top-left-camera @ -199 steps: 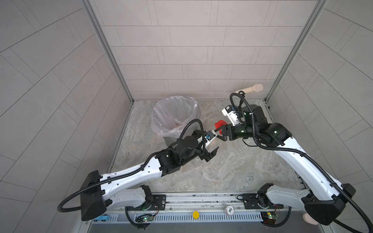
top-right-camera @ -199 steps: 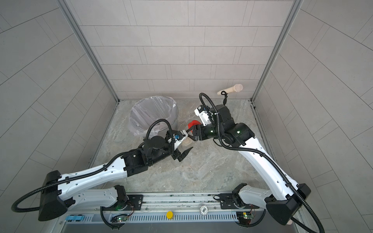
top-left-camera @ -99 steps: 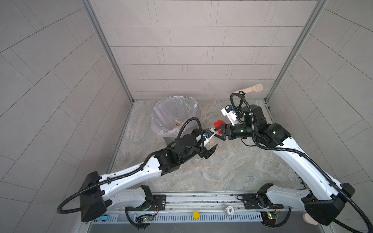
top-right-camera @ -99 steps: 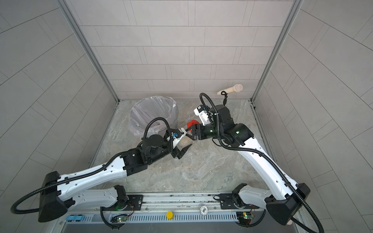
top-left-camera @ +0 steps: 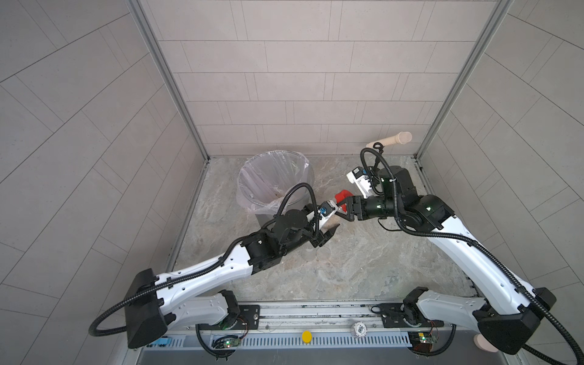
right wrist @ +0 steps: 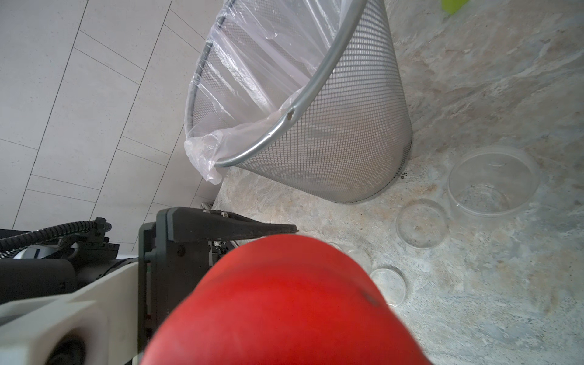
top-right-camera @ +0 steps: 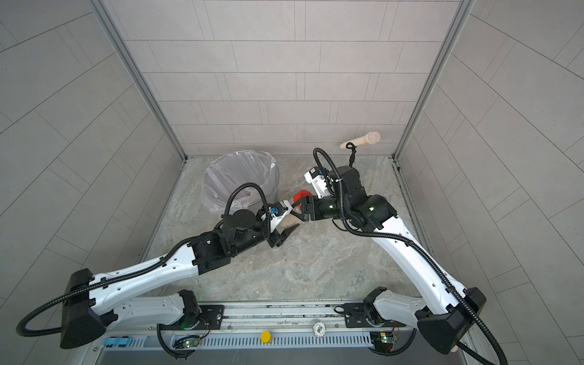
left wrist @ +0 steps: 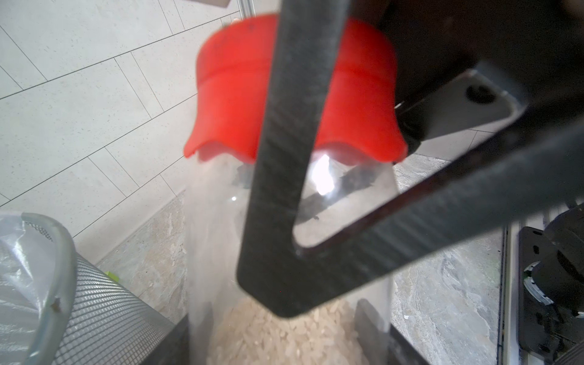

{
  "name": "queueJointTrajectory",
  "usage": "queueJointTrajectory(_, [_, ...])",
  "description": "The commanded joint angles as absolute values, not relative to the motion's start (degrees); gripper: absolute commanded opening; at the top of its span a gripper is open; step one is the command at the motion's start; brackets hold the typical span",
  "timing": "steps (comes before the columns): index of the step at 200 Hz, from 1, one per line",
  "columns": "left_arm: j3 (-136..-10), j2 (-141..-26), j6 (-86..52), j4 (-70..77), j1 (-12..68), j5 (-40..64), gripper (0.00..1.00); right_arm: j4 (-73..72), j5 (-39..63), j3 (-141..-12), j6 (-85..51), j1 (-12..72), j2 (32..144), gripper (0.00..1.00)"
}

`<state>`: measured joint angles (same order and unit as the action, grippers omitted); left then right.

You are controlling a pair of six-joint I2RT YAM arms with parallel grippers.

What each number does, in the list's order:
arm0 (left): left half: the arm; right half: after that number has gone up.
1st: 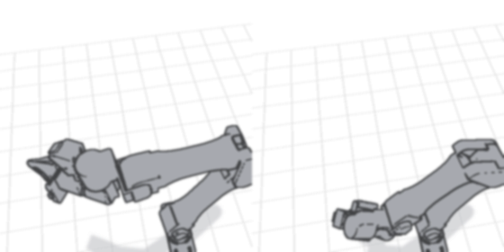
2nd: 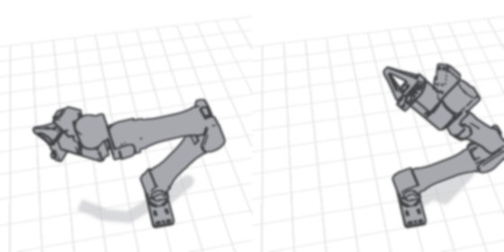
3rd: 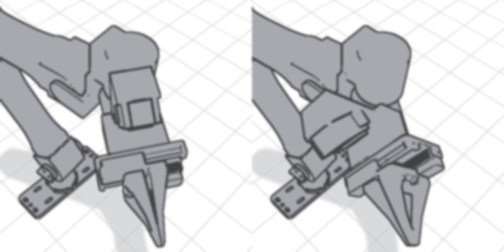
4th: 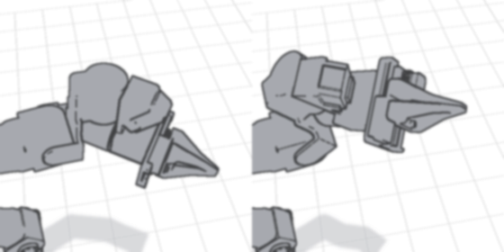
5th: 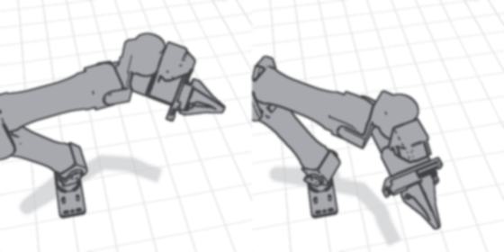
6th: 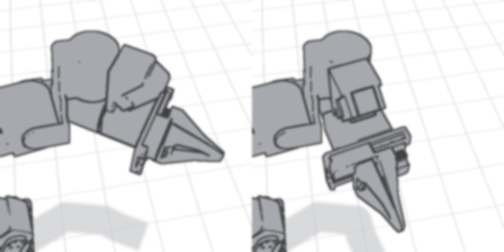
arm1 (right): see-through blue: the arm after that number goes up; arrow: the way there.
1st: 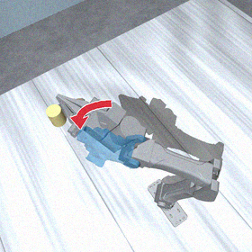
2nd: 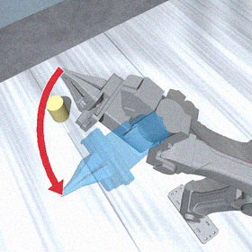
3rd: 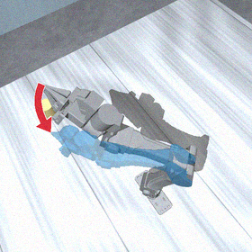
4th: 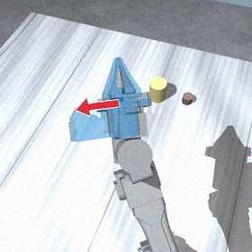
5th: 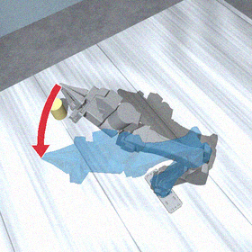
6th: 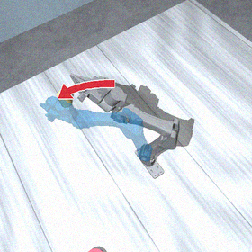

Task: Empty moldy rice from jars
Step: Pick up the jar from the center of the board.

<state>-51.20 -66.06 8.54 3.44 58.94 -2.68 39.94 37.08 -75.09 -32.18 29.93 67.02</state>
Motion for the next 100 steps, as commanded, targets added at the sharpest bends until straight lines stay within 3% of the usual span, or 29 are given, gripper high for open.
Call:
queueJointTrajectory(1, [-52.91, -66.23, 8.31, 3.27, 58.68, -1.75, 0.36, 35.06, 38.02, -75.24, -33.05, 29.8, 65.06, 0.55])
queueJointTrajectory(21, [-52.91, -65.89, 8.96, 2.58, 58.75, -2.4, 0.25, 34.71, 37.88, -75.23, -33.35, 29.85, 64.89, 0.62])
queueJointTrajectory(65, [-51.49, -64.34, 9.4, 4.38, 58.45, -3.33, 0.21, 33.14, 36.32, -74.65, -34.5, 29.88, 63.66, 0.89])
queueJointTrajectory(71, [-51.27, -64.1, 9.49, 4.82, 58.36, -3.52, 0.2, 33.26, 35.74, -74.55, -34.54, 29.88, 63.43, 0.99])
queueJointTrajectory(100, [-50.68, -63.38, 9.85, 6.26, 58.14, -4.56, 0.17, 32.98, 33.24, -73.52, -35.17, 29.87, 62.19, 1.0])
